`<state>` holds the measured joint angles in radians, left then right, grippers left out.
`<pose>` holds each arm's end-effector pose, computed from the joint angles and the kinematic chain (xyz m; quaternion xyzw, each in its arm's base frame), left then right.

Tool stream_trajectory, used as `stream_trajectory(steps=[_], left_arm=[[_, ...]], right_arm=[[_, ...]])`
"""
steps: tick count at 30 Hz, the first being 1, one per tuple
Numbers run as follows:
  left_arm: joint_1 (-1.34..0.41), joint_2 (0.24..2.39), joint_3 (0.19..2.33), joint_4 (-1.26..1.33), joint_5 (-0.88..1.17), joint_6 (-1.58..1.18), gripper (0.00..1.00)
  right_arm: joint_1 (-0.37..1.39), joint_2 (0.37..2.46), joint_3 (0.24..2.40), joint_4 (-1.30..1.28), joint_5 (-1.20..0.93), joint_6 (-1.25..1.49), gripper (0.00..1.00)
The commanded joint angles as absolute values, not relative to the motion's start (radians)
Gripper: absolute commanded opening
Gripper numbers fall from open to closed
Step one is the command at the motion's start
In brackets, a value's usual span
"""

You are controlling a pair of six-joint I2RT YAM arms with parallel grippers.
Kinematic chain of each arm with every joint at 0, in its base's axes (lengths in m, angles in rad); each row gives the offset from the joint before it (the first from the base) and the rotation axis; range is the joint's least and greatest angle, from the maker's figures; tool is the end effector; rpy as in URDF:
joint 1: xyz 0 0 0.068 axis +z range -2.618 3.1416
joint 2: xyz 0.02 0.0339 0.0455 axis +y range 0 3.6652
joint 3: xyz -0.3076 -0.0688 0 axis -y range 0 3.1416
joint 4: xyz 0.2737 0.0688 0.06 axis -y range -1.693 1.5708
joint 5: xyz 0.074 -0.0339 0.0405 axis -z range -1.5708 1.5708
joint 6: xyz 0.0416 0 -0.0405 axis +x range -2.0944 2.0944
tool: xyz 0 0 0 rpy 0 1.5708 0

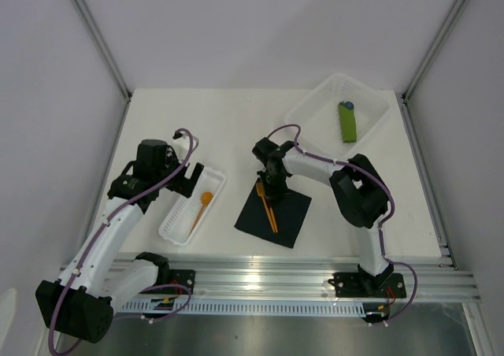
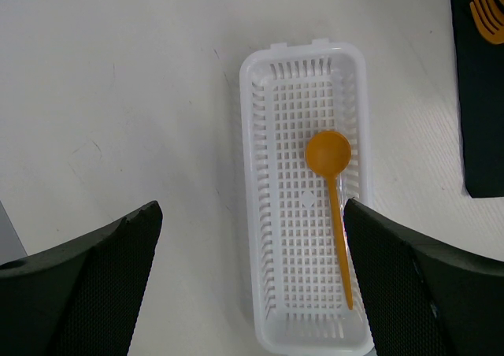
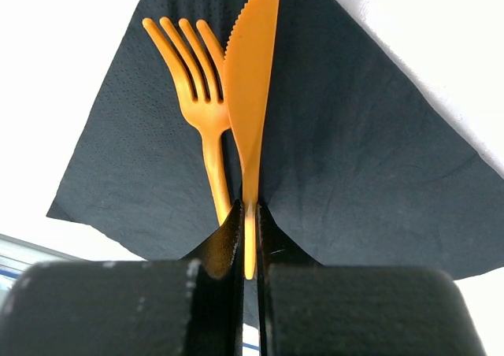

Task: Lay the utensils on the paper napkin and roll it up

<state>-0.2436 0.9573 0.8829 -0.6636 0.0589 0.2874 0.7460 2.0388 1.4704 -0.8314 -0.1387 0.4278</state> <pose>0.1991 -0.0520 0.3268 0.2514 0.8790 -0.0181 0.4048 0.3202 0.3038 0.1777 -0.1633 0.9805 0.1047 0.0327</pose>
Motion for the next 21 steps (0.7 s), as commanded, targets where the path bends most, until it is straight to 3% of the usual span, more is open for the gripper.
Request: stream_trajectory(steps=[1,15,21], left_arm=[[-0.238,0.950,0.905,-0.666,0.072,0.275,1.00],[-0.238,0.948,0.904,-0.673,0.089,0.281,1.00],[-0.238,0.951,0.902,-0.675,0.095,0.282,1.00]], right_arm=[[0.742,2.036,1.474,-0.819,-0.124,0.442,0.00],[0.742,2.028,1.477,-0.822,-0.127,0.437,0.17],[0.744,2.016,1.485,-0.821,-0.121,0.434,0.18]])
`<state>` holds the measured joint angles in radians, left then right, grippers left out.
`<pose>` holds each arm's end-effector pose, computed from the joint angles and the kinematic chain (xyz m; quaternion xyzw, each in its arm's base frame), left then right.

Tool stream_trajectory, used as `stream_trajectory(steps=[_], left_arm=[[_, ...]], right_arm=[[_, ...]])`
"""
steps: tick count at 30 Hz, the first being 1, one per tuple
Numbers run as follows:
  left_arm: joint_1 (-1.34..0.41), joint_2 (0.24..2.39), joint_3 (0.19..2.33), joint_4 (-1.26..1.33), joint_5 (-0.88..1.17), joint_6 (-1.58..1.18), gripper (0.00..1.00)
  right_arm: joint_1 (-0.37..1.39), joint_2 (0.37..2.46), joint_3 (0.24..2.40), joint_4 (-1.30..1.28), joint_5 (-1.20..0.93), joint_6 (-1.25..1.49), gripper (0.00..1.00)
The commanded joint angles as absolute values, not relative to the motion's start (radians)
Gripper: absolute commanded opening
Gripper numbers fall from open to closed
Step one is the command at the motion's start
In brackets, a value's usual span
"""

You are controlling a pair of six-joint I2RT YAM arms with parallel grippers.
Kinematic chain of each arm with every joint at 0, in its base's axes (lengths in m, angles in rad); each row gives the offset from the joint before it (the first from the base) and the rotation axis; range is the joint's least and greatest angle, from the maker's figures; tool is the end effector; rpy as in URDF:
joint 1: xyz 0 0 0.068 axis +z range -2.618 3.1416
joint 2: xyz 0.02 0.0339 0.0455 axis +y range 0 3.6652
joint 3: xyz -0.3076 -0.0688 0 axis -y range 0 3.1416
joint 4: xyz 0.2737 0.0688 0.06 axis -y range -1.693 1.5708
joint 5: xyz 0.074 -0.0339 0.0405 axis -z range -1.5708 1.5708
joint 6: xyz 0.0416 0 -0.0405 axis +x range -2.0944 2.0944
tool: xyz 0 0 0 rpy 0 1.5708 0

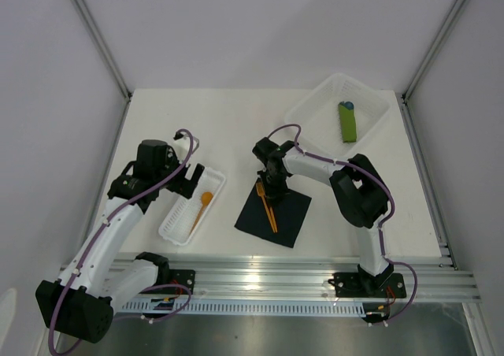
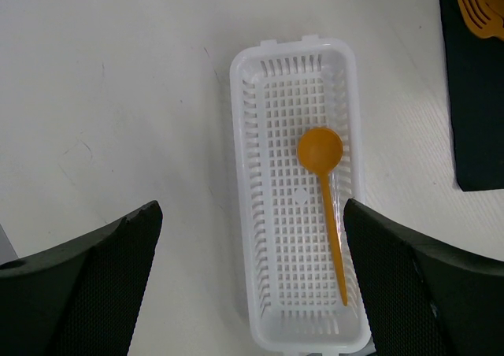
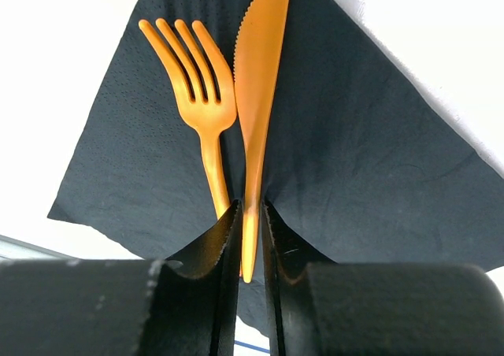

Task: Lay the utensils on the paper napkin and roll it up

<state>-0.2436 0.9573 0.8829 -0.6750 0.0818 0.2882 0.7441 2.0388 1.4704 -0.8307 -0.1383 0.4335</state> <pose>0.1980 -0.0527 0.3258 0.2565 0.8796 -0.0286 0.3997 0.3209 0.3032 0.1778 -0.1596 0.9811 0.1048 0.0329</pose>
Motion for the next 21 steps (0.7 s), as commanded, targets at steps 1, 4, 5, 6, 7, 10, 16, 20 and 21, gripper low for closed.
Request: stream_trajectory(steps=[1,4,5,6,7,10,16,20,21], left_arm=[[-0.238,0.951,0.902,-0.675,0.097,0.282,0.99],[-0.238,0.953,0.902,-0.680,0.101,0.288,1.00],[-0.238,0.954,0.907,-0.681,0.110,0.297,0.99],[-0.238,0.959,0.904,-0.686,0.117,0.304,0.99],[-0.238,0.962,0.904,-0.692,0.121,0.308,0.99],[-0.238,0.989,0.896,-0.706,0.129,0.334,0.99],[-0.250,1.101,0.825,-0.695,0.069,0.376,0.94],[-0.308,1.205,0.750,-0.608,-0.043,0.376,0.91],[-0.320,1.218,0.733,-0.583,-0.052,0.377,0.89]], right_arm=[[0.744,2.016,1.485,-0.825,-0.120,0.433,0.18],[0.745,2.006,1.493,-0.834,-0.113,0.431,0.19],[0.747,2.002,1.499,-0.838,-0.110,0.426,0.19],[0.747,1.993,1.505,-0.842,-0.109,0.425,0.21],[0.749,1.987,1.520,-0.853,-0.107,0.422,0.22],[0.755,1.951,1.549,-0.864,-0.095,0.414,0.27],[0.764,1.882,1.571,-0.868,-0.068,0.390,0.29],[0.782,1.838,1.563,-0.851,-0.005,0.374,0.29],[0.785,1.826,1.546,-0.835,0.000,0.374,0.29]])
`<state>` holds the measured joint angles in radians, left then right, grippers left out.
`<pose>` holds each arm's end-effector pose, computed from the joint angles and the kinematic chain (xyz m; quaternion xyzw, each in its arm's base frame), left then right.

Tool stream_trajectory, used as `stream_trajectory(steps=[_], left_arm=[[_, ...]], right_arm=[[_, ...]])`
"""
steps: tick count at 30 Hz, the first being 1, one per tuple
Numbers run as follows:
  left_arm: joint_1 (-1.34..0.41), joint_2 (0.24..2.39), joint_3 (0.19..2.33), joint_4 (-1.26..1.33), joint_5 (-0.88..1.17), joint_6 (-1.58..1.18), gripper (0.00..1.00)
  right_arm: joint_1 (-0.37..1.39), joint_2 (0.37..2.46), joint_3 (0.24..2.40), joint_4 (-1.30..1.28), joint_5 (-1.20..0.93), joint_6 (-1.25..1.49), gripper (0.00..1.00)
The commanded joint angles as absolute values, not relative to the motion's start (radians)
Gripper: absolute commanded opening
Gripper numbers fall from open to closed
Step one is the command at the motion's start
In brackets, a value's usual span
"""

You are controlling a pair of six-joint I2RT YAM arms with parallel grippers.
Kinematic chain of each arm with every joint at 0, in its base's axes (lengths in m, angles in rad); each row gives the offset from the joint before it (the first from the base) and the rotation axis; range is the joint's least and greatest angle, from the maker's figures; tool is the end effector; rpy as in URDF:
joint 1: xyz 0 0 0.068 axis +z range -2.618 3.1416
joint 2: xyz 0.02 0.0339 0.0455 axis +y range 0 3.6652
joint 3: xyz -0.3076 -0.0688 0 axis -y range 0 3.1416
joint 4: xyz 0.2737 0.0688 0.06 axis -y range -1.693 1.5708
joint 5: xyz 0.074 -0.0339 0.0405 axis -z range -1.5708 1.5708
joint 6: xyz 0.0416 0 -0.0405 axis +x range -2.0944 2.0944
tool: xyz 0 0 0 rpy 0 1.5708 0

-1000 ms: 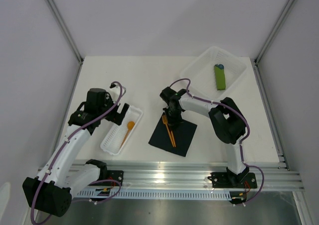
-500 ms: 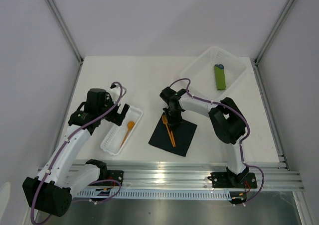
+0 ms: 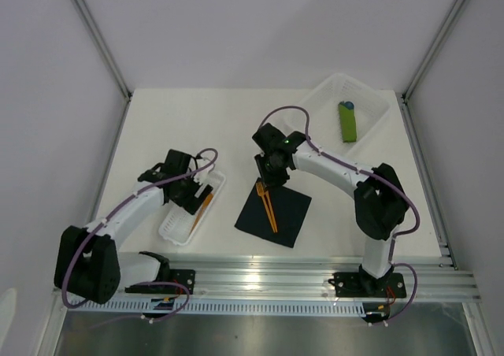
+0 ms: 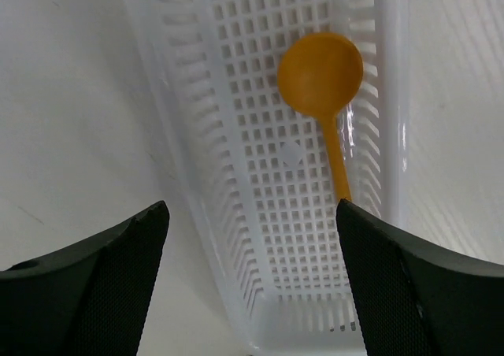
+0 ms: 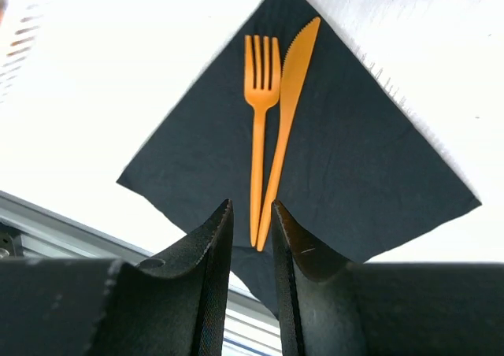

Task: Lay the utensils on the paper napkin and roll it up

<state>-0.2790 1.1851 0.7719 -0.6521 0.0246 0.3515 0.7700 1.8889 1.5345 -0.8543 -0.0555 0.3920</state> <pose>0.2256 -0.0657 0.2424 0.3031 0.9195 -0.0028 0.2503 0.3104 0.3042 0.2589 -0.1896 0.9648 0.1216 0.1355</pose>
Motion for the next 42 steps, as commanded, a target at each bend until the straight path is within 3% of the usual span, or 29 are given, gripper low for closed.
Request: stream_trajectory(steps=[1,7,14,23,30,33,36,42], left_arm=[[-0.333,1.230,0.721,-0.574,-0.057,0.377,0.89],[-0.365,1.333,0.703,-0.532,-0.107,0.364,0.84],[-0.411,1.370,0.687,-0.526,-0.080,0.357,0.85],[-0.410,1.212,0.793,-0.595,-0.204,0.354,0.88],[-0.434,1.098,0.802,-0.643,-0.060,0.363,0.85],[-0.440,1.130,0.761,-0.621,-0.008,0.385,0.80],[-0.443,1.196,0.736,-0.607,0.023,0.390,0.70],[-0.451,1.285,0.715,-0.589,0.035,0.407,0.63]], right_arm=[[0.787,1.815,1.536,-0.825,0.000,0.373,0.29],[0.782,1.729,1.435,-0.778,0.058,0.373,0.29],[0.769,1.671,1.356,-0.749,0.057,0.383,0.30],[0.770,1.674,1.358,-0.747,0.038,0.377,0.30],[0.772,1.672,1.348,-0.747,0.035,0.373,0.29],[0.772,1.671,1.345,-0.749,0.037,0.370,0.29],[0.778,1.667,1.341,-0.747,0.034,0.371,0.28],[0.784,1.660,1.327,-0.744,0.037,0.374,0.28]])
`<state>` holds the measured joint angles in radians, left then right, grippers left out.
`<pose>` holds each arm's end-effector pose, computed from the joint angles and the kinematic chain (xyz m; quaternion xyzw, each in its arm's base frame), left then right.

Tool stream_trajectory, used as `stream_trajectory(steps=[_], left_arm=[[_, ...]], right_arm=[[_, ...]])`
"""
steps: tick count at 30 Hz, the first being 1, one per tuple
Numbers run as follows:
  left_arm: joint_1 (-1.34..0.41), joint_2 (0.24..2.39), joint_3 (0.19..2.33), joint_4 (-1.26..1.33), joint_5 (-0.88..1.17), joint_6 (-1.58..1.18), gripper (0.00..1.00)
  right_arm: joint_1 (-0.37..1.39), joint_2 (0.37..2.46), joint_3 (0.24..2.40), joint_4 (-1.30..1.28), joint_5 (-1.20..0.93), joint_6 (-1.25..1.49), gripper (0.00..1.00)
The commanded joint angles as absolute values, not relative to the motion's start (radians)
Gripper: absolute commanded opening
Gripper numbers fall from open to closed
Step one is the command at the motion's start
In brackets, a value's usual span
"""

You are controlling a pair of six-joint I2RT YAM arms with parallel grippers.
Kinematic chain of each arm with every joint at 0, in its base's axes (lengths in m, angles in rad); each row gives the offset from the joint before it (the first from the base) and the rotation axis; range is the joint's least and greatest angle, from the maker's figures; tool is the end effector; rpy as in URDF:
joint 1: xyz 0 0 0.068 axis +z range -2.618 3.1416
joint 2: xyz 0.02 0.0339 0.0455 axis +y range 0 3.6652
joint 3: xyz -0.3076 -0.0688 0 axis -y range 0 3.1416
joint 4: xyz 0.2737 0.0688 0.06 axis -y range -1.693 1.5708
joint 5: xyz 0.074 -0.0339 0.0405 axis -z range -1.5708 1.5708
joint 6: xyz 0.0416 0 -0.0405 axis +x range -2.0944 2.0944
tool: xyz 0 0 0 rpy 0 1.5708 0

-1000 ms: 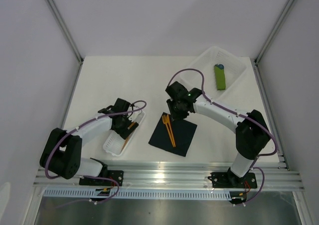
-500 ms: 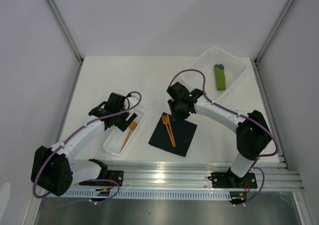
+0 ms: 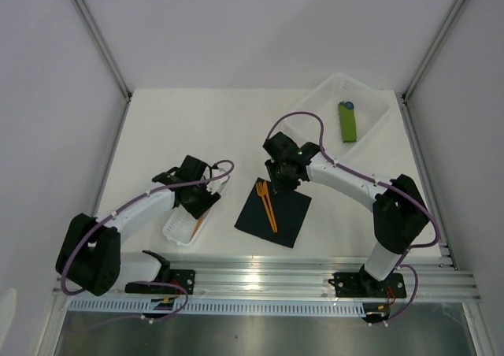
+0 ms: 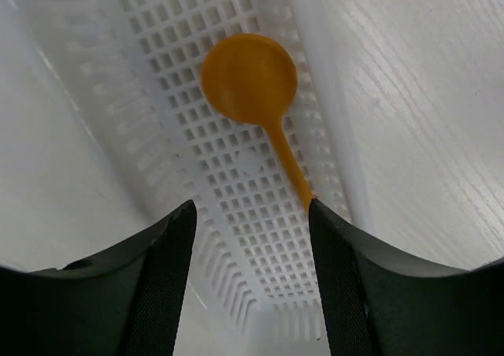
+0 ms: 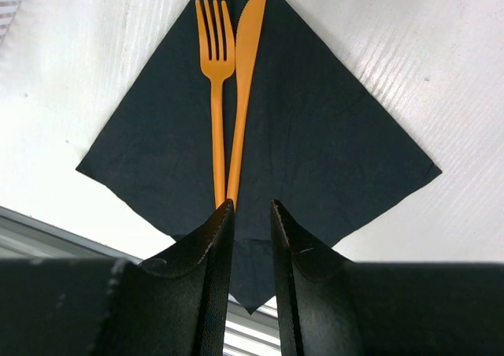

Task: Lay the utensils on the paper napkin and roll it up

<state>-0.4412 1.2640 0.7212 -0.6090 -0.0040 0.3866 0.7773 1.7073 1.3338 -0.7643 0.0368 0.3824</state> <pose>0.2166 -0.1021 0.2111 0.3930 0.8957 -0.0037 0.2079 0.2770 0.2704 0.2693 -0.1877 0.9583 0.1026 0.1895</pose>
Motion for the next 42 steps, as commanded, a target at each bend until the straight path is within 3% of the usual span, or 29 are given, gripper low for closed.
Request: stream_trajectory(steps=[1,6,14,17,28,42], left_arm=[[-0.451,1.301,0.722,-0.592,0.050,0.405,0.62],[-0.456,1.338,0.716,-0.592,0.109,0.414,0.65],[-0.454,1.466,0.752,-0.600,0.026,0.377,0.65],[-0.454,1.483,0.768,-0.601,-0.005,0.364,0.60],[-0.454,1.419,0.775,-0.607,-0.037,0.334,0.03],[-0.437,1.256,0.827,-0.611,-0.107,0.330,0.01]], right_arm=[[0.784,1.658,1.325,-0.741,0.037,0.373,0.28],[0.784,1.666,1.319,-0.741,0.038,0.371,0.28],[0.784,1.669,1.313,-0.738,0.035,0.368,0.27],[0.785,1.667,1.315,-0.739,0.035,0.368,0.27],[0.790,1.667,1.313,-0.736,0.035,0.371,0.27],[0.815,1.634,1.310,-0.707,0.028,0.382,0.26]])
